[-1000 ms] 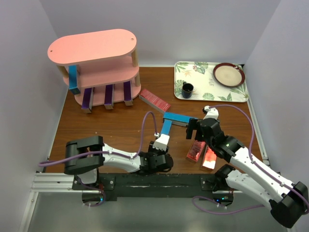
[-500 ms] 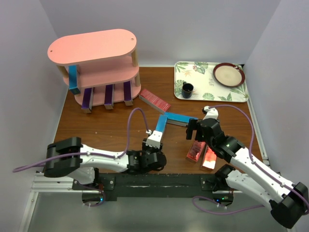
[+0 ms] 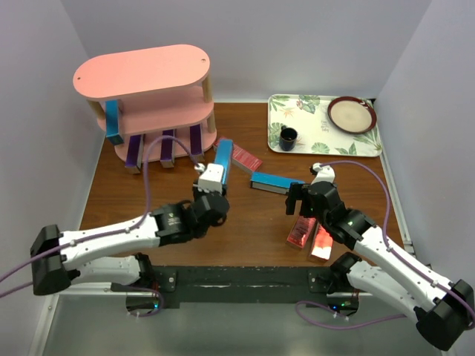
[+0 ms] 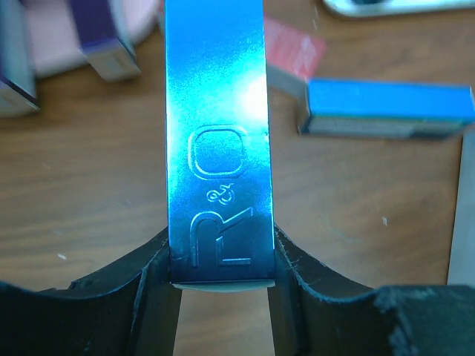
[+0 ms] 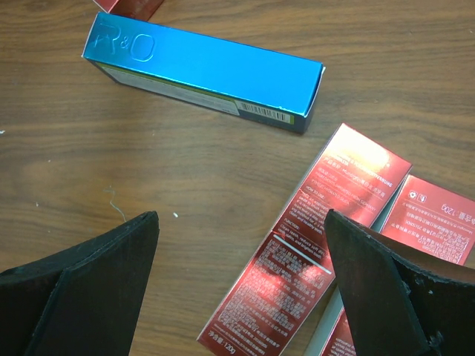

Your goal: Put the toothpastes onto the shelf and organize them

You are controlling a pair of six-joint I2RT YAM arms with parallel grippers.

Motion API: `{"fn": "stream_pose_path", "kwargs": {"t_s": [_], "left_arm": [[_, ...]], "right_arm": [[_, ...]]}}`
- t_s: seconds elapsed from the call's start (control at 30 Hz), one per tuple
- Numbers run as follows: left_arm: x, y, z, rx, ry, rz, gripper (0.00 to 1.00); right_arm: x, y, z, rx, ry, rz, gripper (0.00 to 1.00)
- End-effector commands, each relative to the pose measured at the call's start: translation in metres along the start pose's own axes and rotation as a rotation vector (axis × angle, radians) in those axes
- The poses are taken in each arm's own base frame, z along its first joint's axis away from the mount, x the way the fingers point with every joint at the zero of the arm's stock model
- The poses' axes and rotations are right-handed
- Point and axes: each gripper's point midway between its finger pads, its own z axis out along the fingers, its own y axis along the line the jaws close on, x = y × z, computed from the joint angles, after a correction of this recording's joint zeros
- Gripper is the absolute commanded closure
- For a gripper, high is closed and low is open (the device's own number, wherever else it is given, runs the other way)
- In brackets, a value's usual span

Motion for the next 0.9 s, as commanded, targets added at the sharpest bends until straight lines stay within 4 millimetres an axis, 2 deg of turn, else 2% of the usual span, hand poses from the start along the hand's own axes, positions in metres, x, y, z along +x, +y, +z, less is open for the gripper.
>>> {"fn": "stream_pose_path", "kwargs": {"t_s": [0.0,0.03,0.07,0.13,0.17,0.4,0.43,0.6,0.63,0.7,0.73,0.87], "left_arm": [[-0.076,0.050,-0.008,-0.090,-0.097,-0.021,0.96],[-0.088,0.056,-0.010,-0.106,-0.120,-0.027,0.96],[-0.098,0.071,-0.009,-0.150,-0.129,-0.010,0.95],[-0.114,0.085,-0.010,-0.183,-0.145,0.004,0.95],[-0.118,0.100,-0.006,-0.228,-0.140,-0.001,0.95],[-0.148,0.156,0.012,-0.325,-0.153,0.006,0.95],[-0.154,0.171,0.014,-0.356,-0.157,0.009,0.95],[-0.175,0.194,0.034,-0.353,-0.164,0.019,0.94],[-0.179,0.206,0.035,-0.376,-0.168,0.013,0.94],[-0.182,0.213,0.042,-0.370,-0.161,0.005,0.94],[-0.185,0.224,0.043,-0.389,-0.173,-0.012,0.94],[-0.191,0.236,0.055,-0.377,-0.199,-0.023,0.91]], "right_arm": [[-0.012,0.005,-0.003,-0.029,-0.040,0.007,0.02],[-0.012,0.006,-0.003,-0.028,-0.042,0.009,0.01],[-0.013,0.006,-0.003,-0.031,-0.044,0.010,0.01],[-0.013,0.007,-0.003,-0.034,-0.044,0.008,0.01],[-0.013,0.006,-0.003,-0.032,-0.043,0.007,0.02],[-0.015,0.004,-0.006,-0.025,-0.050,-0.008,0.01],[-0.015,0.003,-0.006,-0.025,-0.051,-0.010,0.01],[-0.013,0.002,-0.005,-0.023,-0.050,-0.010,0.01],[-0.012,0.002,-0.005,-0.024,-0.049,-0.010,0.01],[-0.011,0.002,-0.005,-0.023,-0.048,-0.011,0.01],[-0.010,0.002,-0.004,-0.024,-0.046,-0.011,0.01],[-0.008,0.002,-0.002,-0.027,-0.041,-0.016,0.01]]}}
